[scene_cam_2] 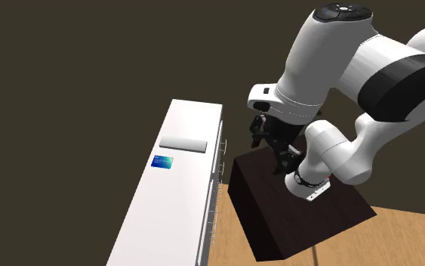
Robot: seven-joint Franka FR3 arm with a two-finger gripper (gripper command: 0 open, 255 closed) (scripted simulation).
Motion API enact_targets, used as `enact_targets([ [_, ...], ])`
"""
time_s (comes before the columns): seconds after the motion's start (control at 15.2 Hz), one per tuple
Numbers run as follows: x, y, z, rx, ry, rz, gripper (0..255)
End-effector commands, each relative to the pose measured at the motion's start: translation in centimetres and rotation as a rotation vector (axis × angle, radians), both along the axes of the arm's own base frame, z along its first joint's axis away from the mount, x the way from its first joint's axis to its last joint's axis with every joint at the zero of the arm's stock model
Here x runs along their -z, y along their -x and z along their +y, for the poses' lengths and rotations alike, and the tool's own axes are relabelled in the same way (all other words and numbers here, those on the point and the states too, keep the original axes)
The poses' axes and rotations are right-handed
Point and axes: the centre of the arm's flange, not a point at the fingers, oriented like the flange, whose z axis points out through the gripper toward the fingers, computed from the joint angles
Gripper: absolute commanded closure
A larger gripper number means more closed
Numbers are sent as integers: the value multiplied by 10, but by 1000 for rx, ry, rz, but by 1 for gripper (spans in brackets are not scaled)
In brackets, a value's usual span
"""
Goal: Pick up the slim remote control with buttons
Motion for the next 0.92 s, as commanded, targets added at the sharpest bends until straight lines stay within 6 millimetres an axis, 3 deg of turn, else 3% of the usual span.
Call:
enact_targets([
  [0.0, 0, 0, 0, 0, 0, 0, 0],
  [0.86, 88, -104, -105, 177, 20, 73, 0],
])
